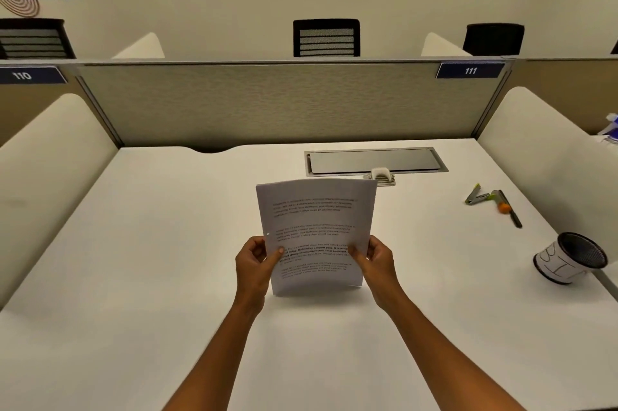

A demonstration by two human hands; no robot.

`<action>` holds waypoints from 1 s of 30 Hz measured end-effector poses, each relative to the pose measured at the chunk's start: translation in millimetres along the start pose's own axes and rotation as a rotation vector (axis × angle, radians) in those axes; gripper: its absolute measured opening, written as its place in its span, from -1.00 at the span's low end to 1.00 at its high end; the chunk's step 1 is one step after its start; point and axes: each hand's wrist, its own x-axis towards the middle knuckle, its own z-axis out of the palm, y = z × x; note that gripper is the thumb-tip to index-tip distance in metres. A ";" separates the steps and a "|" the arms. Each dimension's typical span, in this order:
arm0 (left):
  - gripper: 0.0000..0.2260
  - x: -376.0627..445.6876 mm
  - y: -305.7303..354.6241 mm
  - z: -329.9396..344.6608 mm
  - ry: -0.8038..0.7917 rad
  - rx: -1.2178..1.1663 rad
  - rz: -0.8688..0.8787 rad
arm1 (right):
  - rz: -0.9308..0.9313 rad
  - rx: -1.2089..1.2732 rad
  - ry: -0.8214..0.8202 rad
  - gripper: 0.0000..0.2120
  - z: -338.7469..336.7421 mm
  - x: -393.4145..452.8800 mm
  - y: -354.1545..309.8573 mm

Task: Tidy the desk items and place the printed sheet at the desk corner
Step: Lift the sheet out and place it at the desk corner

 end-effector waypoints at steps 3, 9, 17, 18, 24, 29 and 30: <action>-0.81 -8.8 -5.3 2.2 -0.011 0.068 0.005 | 0.023 -0.017 -0.005 -0.72 -2.6 -6.6 8.5; -0.78 -16.8 -4.9 17.1 0.018 0.177 0.037 | 0.006 -0.061 0.011 -0.78 -1.3 -10.5 9.4; -0.78 -28.0 3.4 31.0 0.048 0.212 0.157 | -0.055 -0.066 0.034 -0.78 0.6 -13.9 6.7; -0.75 -29.7 3.3 31.2 0.053 0.213 0.151 | -0.049 -0.069 0.032 -0.77 -0.3 -14.2 8.5; -0.61 -30.9 -8.3 24.1 0.088 0.230 0.104 | -0.020 -0.133 0.056 -0.79 -9.8 -14.6 22.4; -0.79 -27.1 -14.0 23.1 0.114 0.266 0.104 | -0.059 -0.202 0.075 -0.83 -3.2 -15.9 16.6; -0.80 -26.4 -13.3 22.7 0.114 0.268 0.116 | -0.067 -0.218 0.081 -0.84 -1.5 -15.5 14.8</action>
